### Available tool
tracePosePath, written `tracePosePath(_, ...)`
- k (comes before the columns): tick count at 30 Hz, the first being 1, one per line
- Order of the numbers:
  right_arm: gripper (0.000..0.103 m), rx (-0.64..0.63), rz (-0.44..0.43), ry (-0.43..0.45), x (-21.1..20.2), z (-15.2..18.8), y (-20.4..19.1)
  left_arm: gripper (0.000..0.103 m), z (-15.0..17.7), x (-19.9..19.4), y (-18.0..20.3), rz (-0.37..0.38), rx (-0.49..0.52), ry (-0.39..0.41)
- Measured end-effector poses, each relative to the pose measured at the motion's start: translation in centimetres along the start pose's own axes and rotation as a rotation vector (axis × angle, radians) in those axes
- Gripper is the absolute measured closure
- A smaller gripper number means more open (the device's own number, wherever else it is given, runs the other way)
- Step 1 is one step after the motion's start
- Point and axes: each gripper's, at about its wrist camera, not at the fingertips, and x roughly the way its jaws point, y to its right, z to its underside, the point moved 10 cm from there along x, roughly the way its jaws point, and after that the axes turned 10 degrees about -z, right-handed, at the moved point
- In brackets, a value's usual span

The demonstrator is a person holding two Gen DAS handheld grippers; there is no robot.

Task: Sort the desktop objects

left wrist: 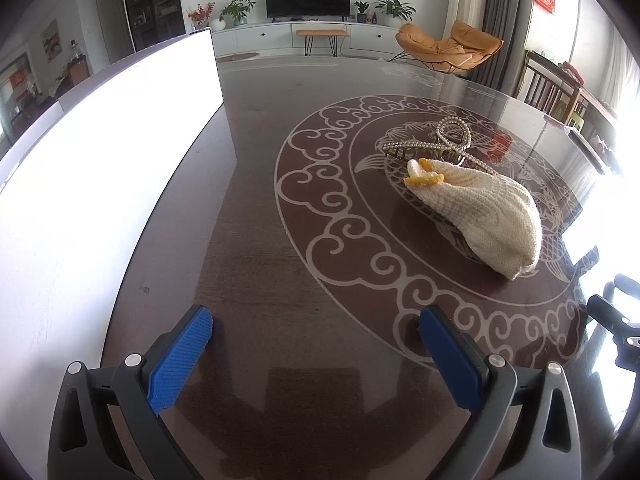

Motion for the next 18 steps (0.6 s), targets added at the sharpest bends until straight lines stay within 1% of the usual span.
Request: tracePosePath(18, 0.0, 0.0, 0.0, 0.0, 0.01, 0.0, 0.01, 0.0, 0.11, 0.18, 0.35, 0.008, 0.011, 0.002)
